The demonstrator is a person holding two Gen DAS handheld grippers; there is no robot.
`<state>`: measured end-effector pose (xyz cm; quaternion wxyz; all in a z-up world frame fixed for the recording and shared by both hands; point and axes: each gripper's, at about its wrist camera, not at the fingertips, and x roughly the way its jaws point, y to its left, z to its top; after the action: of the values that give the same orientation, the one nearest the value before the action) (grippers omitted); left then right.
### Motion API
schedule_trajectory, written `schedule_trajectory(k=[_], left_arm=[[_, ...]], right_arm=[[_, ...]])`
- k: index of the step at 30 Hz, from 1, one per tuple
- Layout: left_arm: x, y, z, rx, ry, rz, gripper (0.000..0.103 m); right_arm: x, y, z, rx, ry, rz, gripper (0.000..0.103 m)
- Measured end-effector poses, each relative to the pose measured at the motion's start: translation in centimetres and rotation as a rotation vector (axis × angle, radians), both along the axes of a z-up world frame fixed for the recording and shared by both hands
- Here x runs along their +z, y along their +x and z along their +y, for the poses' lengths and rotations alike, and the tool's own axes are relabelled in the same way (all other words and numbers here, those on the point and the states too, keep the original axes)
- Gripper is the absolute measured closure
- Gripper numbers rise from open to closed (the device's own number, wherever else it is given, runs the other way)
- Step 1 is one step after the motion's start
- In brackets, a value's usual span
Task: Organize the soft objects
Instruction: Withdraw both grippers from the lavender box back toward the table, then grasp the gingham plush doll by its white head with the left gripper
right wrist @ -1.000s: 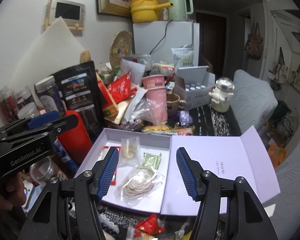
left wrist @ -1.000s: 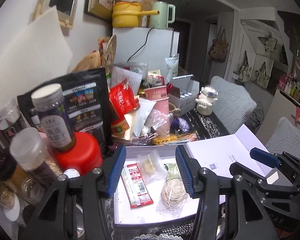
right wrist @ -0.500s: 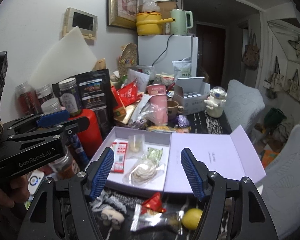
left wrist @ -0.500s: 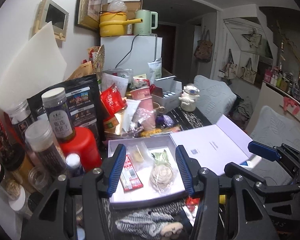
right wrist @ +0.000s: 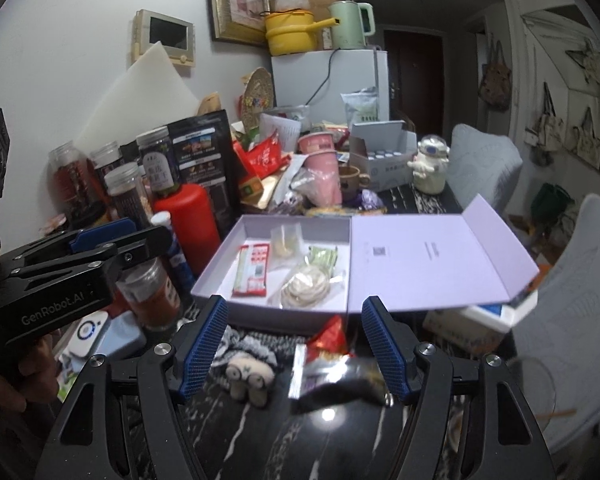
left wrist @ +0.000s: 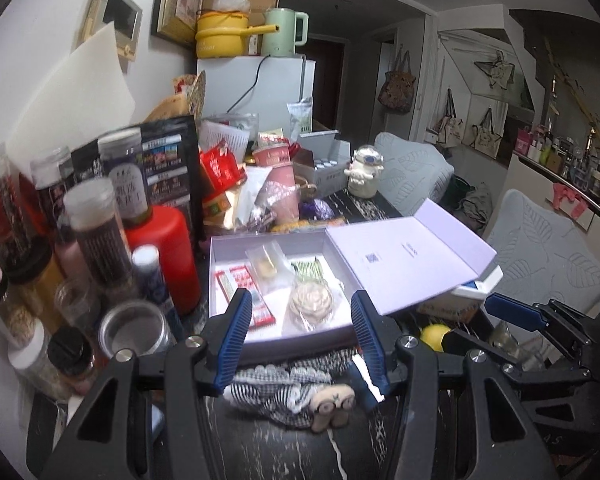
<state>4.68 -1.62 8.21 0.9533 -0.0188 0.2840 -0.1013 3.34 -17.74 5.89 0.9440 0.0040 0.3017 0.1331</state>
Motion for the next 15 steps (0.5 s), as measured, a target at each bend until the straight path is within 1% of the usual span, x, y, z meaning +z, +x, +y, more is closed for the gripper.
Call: schedule_trajectory(k=[4,6,9,12,15], left_arm=[[-1.3,-1.0,0.2,-0.016,-0.014,0.033,0.052],[-1.8,-1.4,0.5,-0.028,-0.026,0.048,0.052],[-2.7,-1.9,0.8,-0.023,-0.039,0.069,0.052],[-3.6,-2.6,1.3,-0.011,-0.055,0.080,0.052],[-4.7,-3.1,1.4,-0.004,-0.049,0.107,0.052]], right_arm=[[-0.9,-1.2,0.1,-0.020,-0.004,0.018,0.033],[-1.0,-2.0,0.1,-0.033,-0.004,0.008,0.033],[-1.5,-2.9,0.2,-0.029,0.000,0.012,0.033],[-2.6,-3.5,0.4,-0.019,0.011,0.037,0.033],[-3.7,-3.9,0.8,-0.002,0.019,0.056,0.033]])
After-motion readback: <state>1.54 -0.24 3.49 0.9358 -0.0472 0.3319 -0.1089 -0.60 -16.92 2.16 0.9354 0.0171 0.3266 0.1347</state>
